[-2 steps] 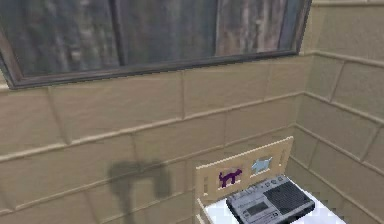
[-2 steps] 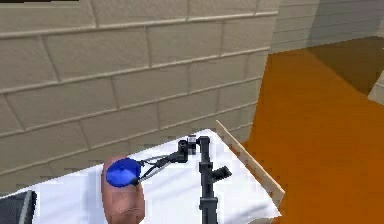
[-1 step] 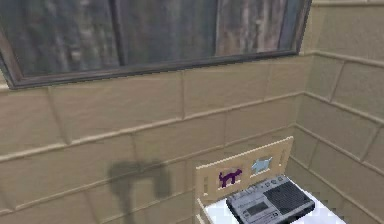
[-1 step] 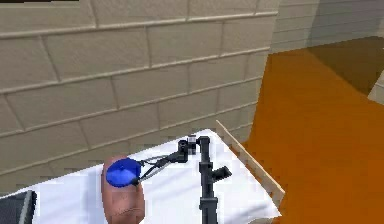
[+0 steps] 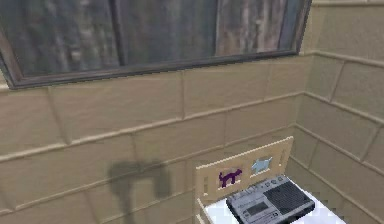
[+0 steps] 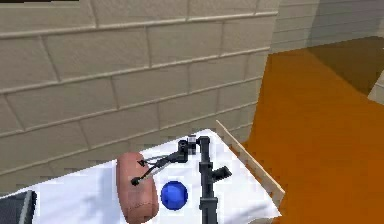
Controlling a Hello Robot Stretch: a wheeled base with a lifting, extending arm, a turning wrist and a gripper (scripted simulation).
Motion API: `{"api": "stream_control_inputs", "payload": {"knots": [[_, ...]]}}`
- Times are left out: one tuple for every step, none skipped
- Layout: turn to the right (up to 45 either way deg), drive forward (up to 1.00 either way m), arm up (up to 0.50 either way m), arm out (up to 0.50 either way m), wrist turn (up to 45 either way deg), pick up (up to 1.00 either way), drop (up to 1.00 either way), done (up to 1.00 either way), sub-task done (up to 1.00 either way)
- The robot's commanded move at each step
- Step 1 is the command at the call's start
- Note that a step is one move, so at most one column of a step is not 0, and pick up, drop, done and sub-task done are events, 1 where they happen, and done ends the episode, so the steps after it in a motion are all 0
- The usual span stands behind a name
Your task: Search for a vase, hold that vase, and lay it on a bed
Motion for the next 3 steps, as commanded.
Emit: {"api": "stream_control_inputs", "payload": {"knots": [[0.0, 0.0, 0.1, 0.0, 0.0, 0.0, 0.0, 0.0, 0.0], [0.0, 0.0, 0.0, -0.08, 0.0, 0.0, 0.0, 0.0, 0.0], [0.0, 0.0, 0.0, 0.0, 0.0, 0.0, 0.0, 1.0, 0.0]]}}
